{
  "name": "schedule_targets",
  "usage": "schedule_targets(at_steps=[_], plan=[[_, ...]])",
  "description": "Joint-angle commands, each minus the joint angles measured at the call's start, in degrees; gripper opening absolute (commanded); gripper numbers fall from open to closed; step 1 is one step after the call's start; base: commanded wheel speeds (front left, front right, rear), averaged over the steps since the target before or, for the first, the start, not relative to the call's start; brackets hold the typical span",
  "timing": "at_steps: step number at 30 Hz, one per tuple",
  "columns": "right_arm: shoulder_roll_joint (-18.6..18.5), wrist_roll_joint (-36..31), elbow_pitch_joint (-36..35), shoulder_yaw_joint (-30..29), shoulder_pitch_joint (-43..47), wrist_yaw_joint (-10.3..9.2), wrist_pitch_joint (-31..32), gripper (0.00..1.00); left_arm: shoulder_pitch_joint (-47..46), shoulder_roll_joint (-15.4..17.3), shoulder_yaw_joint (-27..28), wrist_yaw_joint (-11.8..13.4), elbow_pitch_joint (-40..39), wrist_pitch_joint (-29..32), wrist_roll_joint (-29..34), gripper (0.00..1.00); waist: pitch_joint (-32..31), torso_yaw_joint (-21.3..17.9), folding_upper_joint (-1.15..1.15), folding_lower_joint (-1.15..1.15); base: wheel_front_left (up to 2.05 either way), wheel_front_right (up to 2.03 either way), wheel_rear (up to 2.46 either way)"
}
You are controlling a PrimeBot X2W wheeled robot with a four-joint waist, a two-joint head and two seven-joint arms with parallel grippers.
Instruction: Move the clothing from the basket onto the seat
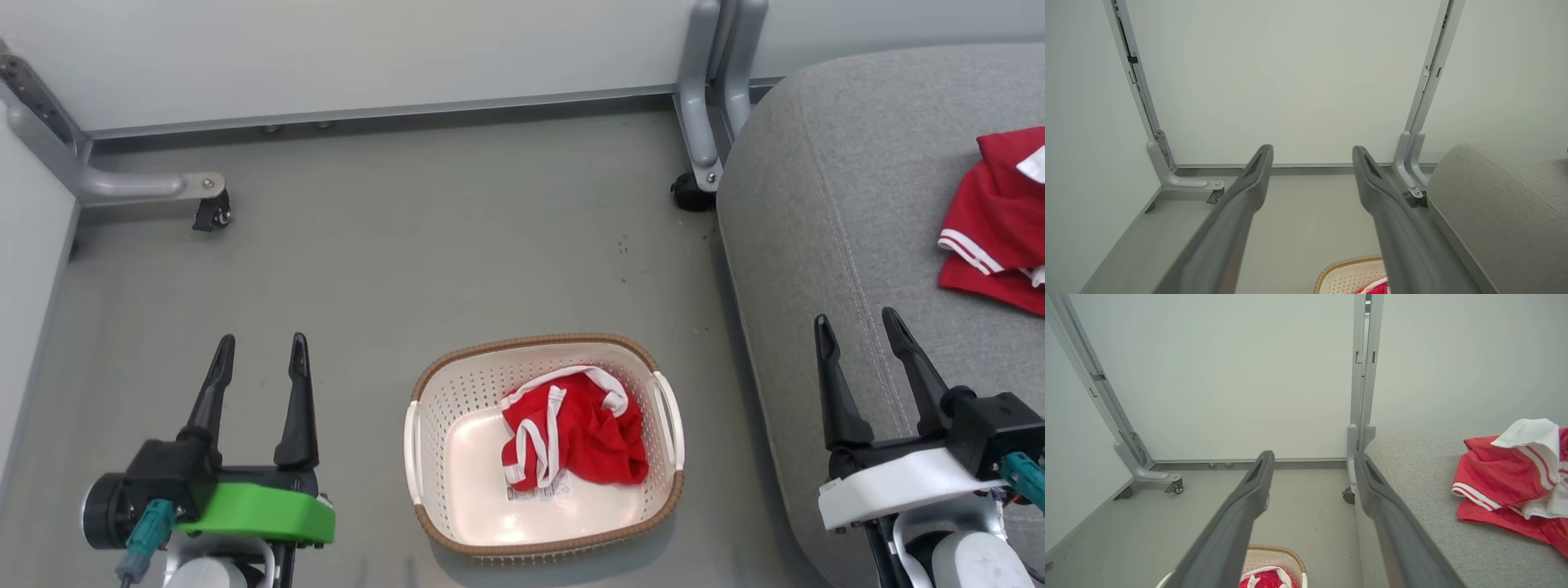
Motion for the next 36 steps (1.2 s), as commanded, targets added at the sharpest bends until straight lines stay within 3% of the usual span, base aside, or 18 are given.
schedule_targets(at_steps=[1,36], plan=[[0.0,-0.2,-0.5,0.1,1.2,-0.02,0.4,1.00,1.5,0.0,0.3,-0.4,0.7,0.0,0.4,1.00,-1.5,0.3,0.00,0.00,0.00,0.00,0.00],[1.0,1.1,-0.9,0.7,5.7,-0.02,2.5,1.00,5.1,-3.0,2.1,-3.2,7.5,0.0,4.6,1.00,-5.2,0.2,0.00,0.00,0.00,0.00,0.00]])
